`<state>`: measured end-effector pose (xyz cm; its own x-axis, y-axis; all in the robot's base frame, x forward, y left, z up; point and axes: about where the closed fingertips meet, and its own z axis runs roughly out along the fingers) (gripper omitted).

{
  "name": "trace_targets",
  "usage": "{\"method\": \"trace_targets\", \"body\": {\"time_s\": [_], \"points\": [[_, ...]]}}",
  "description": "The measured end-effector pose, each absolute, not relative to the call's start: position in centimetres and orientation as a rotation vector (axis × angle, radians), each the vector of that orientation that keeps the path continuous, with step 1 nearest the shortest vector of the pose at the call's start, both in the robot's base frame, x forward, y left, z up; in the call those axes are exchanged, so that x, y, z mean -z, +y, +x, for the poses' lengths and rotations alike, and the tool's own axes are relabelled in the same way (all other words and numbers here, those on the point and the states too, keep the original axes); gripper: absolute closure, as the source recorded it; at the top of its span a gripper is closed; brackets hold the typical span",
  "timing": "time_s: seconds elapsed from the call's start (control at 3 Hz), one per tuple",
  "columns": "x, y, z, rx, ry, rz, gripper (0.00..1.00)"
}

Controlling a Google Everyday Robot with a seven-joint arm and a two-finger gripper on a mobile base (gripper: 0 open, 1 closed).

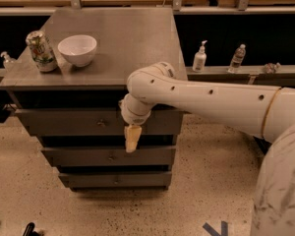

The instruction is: Open top drawer

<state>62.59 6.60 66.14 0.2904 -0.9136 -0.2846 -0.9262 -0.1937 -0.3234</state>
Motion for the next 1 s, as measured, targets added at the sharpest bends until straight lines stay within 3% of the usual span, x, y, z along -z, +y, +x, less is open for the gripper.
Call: {"method": "trace_targets", "body": {"time_s": [1.0], "points": [[-65.6, 6.4, 56.3, -0.094, 1.578, -2.274, 0.00]]}}
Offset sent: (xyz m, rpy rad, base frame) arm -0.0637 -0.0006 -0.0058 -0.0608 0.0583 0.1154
